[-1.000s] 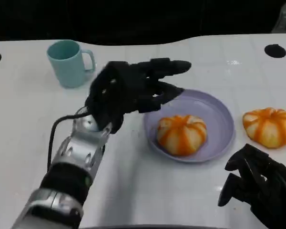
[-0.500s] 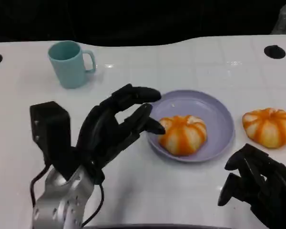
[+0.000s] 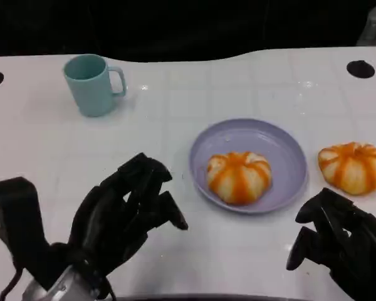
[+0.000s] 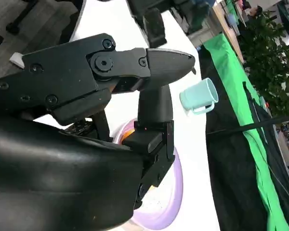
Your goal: Grasp the bread from the table and place it into the plate.
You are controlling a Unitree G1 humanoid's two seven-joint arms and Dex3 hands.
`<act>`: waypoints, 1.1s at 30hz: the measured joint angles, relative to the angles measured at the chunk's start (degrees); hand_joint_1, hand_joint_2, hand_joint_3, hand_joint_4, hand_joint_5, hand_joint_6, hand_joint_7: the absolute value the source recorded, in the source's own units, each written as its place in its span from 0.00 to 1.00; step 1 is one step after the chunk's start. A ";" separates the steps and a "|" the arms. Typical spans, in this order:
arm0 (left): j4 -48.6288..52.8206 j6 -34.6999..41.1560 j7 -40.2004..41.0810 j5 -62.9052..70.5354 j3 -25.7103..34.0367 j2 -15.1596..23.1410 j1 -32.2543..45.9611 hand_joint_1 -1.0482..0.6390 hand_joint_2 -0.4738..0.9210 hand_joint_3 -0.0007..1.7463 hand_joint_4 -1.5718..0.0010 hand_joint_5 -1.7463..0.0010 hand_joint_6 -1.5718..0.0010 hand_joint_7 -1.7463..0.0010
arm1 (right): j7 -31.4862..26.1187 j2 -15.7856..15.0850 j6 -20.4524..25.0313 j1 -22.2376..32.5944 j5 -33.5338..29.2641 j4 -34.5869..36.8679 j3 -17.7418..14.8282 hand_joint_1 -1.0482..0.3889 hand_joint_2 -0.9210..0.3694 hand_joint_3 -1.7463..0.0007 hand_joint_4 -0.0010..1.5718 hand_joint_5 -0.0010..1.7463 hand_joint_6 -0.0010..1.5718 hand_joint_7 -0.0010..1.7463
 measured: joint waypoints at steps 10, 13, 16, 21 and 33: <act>-2.84 1.40 2.47 -1.13 0.60 0.66 6.65 0.29 1.00 0.30 0.54 0.00 0.72 0.03 | -0.45 0.01 0.31 0.08 0.23 -0.66 -0.44 0.40 0.00 0.79 0.40 1.00 0.32 0.92; -3.90 1.90 3.56 -1.18 0.56 0.64 7.48 0.29 1.00 0.32 0.54 0.00 0.71 0.02 | -0.46 0.01 0.42 0.09 0.29 -0.69 -0.53 0.40 0.00 0.79 0.40 1.00 0.32 0.92; -4.25 2.21 4.15 -1.17 0.43 0.65 8.70 0.29 1.00 0.29 0.53 0.00 0.70 0.01 | -0.46 0.01 0.67 0.10 0.31 -0.76 -0.72 0.40 0.00 0.79 0.40 1.00 0.32 0.92; -4.67 2.64 5.42 -1.15 0.25 0.64 8.92 0.28 1.00 0.30 0.53 0.00 0.70 0.03 | -0.32 0.00 0.66 0.09 0.46 -0.74 -1.04 0.40 0.00 0.79 0.40 1.00 0.32 0.92; -4.09 1.69 5.42 -1.10 -0.43 0.68 8.78 0.29 1.00 0.29 0.51 0.00 0.68 0.02 | 0.45 0.00 0.64 0.10 0.43 -0.61 -1.56 0.40 0.00 0.80 0.41 1.00 0.32 0.92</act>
